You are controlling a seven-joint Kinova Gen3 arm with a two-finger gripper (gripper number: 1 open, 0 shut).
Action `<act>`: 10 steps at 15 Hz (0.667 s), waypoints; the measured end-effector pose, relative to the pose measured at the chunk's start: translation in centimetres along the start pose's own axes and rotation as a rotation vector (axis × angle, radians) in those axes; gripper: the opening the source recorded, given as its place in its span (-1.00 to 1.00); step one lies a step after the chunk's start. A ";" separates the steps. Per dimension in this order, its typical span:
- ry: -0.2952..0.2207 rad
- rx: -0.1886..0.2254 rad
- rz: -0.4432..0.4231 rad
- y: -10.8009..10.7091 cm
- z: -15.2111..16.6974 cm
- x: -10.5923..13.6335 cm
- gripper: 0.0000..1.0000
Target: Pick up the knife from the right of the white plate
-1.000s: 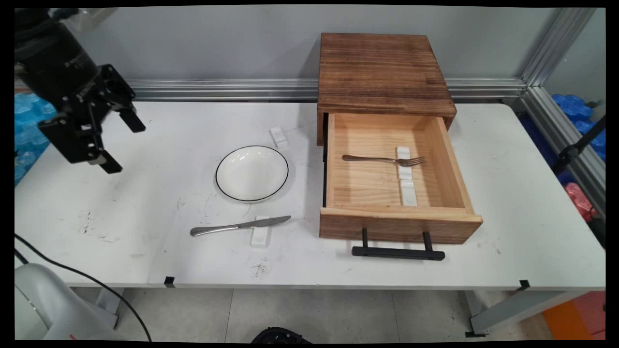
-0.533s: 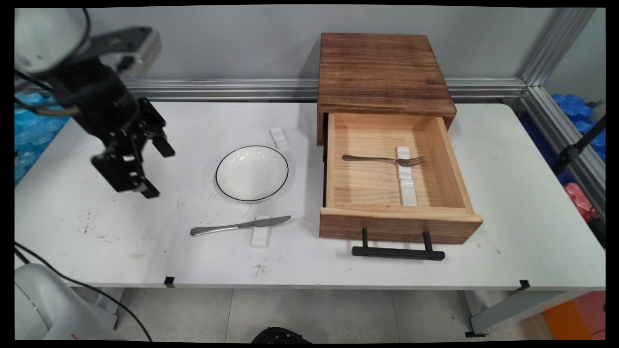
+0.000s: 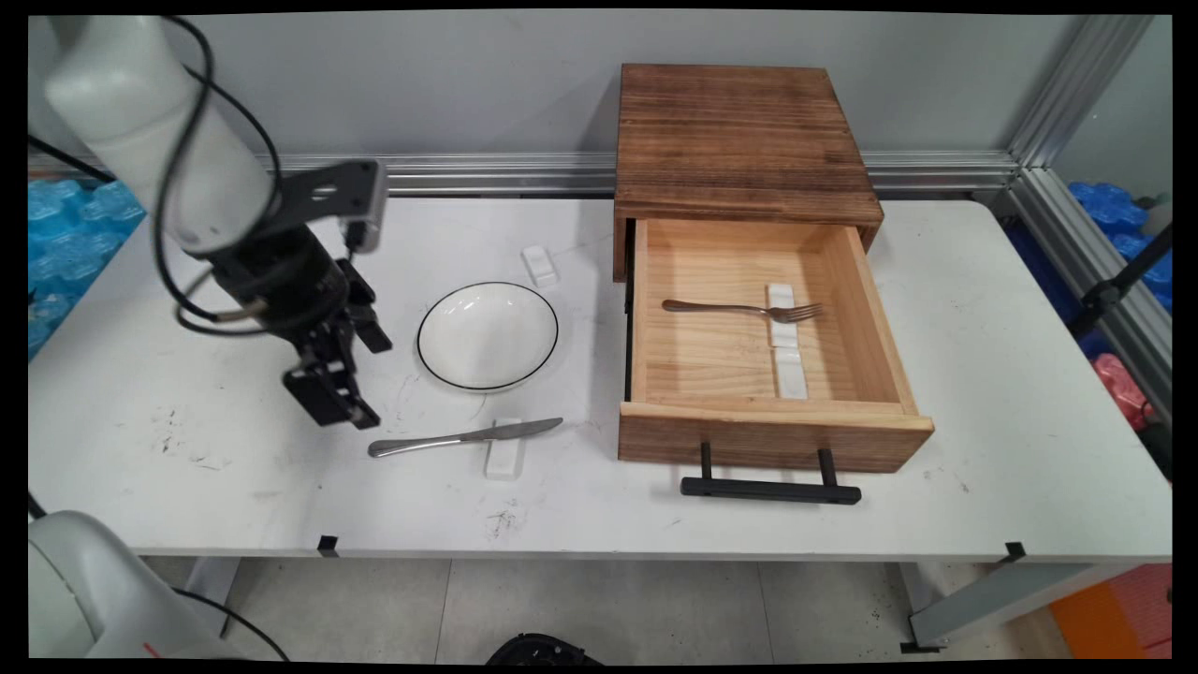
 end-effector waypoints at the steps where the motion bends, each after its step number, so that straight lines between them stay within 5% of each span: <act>1: 0.001 0.003 -0.007 0.0 1.0 0.1 1.00; 10: 0.014 0.014 -0.054 -0.1 9.2 1.2 1.00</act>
